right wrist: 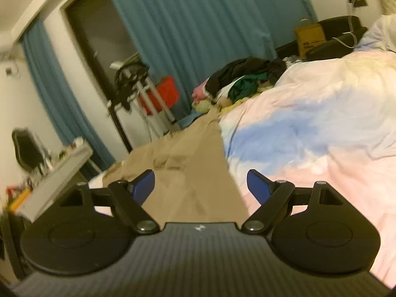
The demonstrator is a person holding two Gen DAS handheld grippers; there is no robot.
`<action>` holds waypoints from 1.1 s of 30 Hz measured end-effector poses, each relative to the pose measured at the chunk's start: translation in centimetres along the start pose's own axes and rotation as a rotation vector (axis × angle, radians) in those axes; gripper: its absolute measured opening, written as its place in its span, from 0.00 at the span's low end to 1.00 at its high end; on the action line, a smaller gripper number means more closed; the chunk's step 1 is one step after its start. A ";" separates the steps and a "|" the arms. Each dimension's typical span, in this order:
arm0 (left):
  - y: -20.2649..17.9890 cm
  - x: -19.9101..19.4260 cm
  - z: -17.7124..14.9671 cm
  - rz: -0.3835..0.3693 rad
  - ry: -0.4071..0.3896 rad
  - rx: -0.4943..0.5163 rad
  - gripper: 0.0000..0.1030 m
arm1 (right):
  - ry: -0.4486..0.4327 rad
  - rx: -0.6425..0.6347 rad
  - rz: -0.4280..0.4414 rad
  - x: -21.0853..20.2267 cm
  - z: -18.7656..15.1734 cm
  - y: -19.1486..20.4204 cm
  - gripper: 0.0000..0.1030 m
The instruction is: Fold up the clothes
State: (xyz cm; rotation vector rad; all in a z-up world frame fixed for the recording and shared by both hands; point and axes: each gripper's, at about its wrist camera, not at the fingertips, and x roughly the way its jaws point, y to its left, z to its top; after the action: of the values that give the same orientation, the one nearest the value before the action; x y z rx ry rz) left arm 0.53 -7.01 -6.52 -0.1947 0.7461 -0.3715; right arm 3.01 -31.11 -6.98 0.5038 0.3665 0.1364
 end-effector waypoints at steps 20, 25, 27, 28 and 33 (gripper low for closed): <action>-4.1 10.1 -4.6 -0.313 0.323 -0.021 0.43 | 0.077 0.216 0.010 0.7 1.0 -5.5 0.83; -4.2 10.7 -4.9 -0.302 0.323 -0.016 0.42 | 0.128 0.211 -0.008 2.1 0.4 -5.3 0.83; -4.3 10.7 -5.0 -0.293 0.316 -0.010 0.34 | 0.143 0.213 -0.011 2.5 0.1 -5.2 0.83; -4.2 10.7 -5.0 -0.284 0.315 -0.010 0.21 | 0.150 0.214 -0.010 2.7 0.0 -5.2 0.83; -3.5 10.4 -5.0 -0.269 0.312 -0.047 0.04 | 0.170 0.195 -0.023 3.1 -0.4 -4.9 0.83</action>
State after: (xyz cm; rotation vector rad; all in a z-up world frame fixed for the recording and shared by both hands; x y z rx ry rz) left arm 3.17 -14.58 -15.60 -0.2871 1.0408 -0.6503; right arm 5.88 -34.51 -10.63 0.6823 0.5552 0.1225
